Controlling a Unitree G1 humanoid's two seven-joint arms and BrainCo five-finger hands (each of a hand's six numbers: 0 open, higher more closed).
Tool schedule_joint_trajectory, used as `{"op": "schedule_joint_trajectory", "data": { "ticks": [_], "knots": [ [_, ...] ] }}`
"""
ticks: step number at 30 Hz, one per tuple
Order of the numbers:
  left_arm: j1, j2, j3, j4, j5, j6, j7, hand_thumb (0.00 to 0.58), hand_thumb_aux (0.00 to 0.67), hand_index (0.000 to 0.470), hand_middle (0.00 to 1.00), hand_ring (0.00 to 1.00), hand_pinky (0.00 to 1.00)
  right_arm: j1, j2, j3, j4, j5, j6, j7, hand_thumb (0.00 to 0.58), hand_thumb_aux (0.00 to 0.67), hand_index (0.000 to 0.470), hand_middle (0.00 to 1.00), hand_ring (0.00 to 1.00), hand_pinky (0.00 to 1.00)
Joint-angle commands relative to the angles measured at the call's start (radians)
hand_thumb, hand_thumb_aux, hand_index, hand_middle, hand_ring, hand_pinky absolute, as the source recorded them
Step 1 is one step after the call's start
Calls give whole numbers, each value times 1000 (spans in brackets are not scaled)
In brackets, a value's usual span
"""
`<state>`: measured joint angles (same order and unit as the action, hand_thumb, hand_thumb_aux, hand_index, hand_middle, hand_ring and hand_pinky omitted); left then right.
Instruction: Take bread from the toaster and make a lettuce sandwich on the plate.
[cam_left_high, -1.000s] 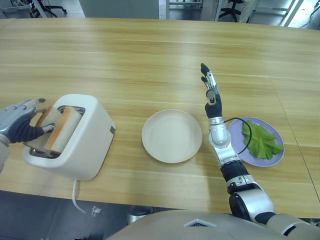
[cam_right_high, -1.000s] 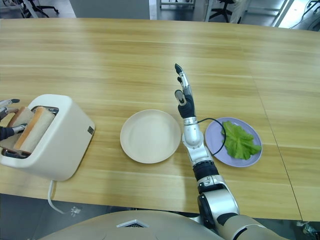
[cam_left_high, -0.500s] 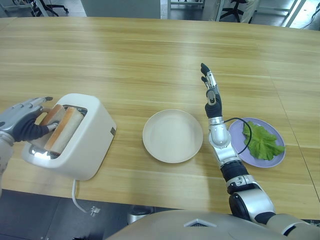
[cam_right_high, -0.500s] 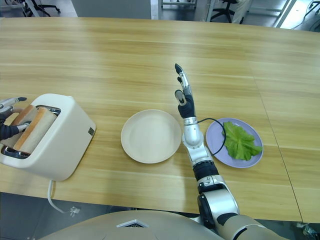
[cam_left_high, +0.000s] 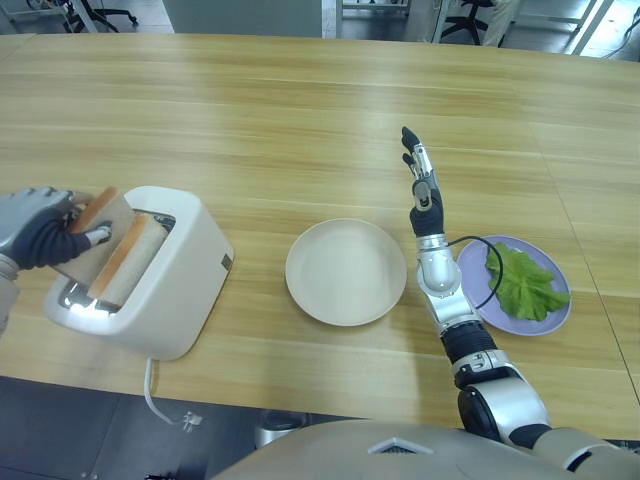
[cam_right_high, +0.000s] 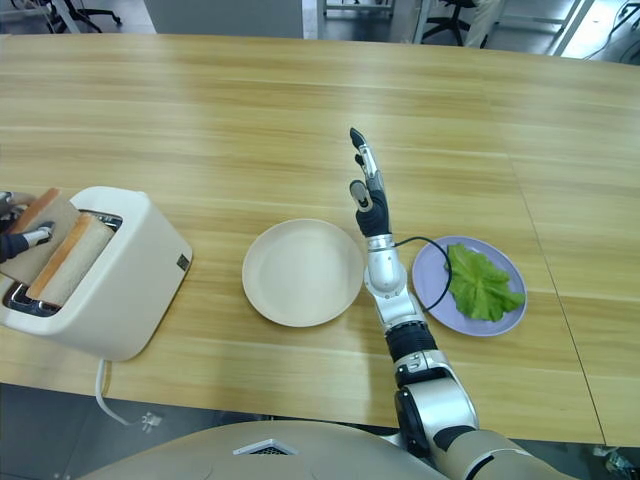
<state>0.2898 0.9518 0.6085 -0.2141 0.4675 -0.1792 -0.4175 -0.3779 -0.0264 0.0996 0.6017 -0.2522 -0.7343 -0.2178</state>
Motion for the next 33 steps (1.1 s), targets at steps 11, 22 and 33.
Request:
{"op": "schedule_joint_trajectory", "data": {
  "ticks": [11,22,33],
  "knots": [
    [-284,-27,119,-122,-209,79,74,580,670,460,1000,1000,1000,-3,-3,-9,8,-10,-2,-22,0,0,0,0,0,0],
    [-606,-75,-221,-66,-434,159,-32,580,670,460,1000,1000,1000,-22,-49,-106,-66,37,-18,-86,0,0,0,0,0,0],
    [-837,-323,-700,142,-444,210,-236,580,670,460,1000,1000,1000,-35,-246,-358,-281,26,34,-204,0,0,0,0,0,0]
  ]
}}
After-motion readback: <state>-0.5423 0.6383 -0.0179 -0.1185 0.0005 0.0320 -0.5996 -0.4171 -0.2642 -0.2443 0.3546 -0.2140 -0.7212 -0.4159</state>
